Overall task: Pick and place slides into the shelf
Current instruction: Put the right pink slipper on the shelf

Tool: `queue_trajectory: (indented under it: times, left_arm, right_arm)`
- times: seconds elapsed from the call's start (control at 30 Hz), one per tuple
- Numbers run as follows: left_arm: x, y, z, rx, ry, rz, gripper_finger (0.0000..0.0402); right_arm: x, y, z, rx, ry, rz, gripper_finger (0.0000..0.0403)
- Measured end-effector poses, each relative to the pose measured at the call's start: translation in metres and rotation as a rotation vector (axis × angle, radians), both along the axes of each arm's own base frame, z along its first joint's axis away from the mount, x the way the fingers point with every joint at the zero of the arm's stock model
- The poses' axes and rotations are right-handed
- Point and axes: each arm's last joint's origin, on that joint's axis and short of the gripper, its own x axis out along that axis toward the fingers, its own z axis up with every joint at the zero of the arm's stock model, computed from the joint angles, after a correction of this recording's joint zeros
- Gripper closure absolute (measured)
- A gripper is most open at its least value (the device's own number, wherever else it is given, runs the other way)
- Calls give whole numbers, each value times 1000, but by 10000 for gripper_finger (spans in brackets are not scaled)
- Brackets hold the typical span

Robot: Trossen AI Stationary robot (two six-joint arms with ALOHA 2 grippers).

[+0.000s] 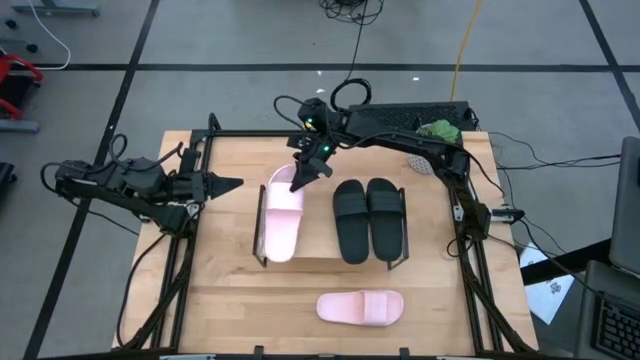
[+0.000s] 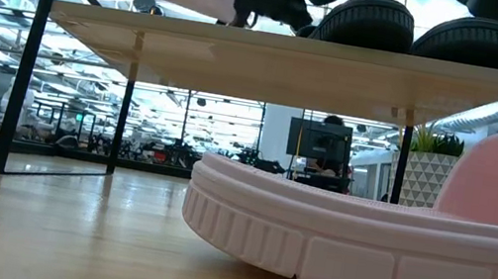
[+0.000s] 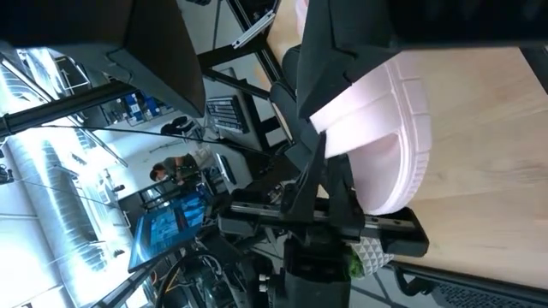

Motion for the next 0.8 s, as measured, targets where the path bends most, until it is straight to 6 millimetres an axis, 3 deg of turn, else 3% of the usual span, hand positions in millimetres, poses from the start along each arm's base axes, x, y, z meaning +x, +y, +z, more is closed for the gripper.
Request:
queue_trajectory:
  times: [0.23, 0.5, 0.8]
  left_arm:
    - [0, 0, 0, 2, 0, 7, 220]
    - [0, 0, 0, 2, 0, 8, 220]
    - [0, 1, 0, 1, -4, 33, 220]
  right_arm:
    - [1, 0, -2, -17, -18, 0, 403]
    - [2, 0, -23, -5, 10, -6, 403]
    - [4, -1, -23, -8, -26, -9, 403]
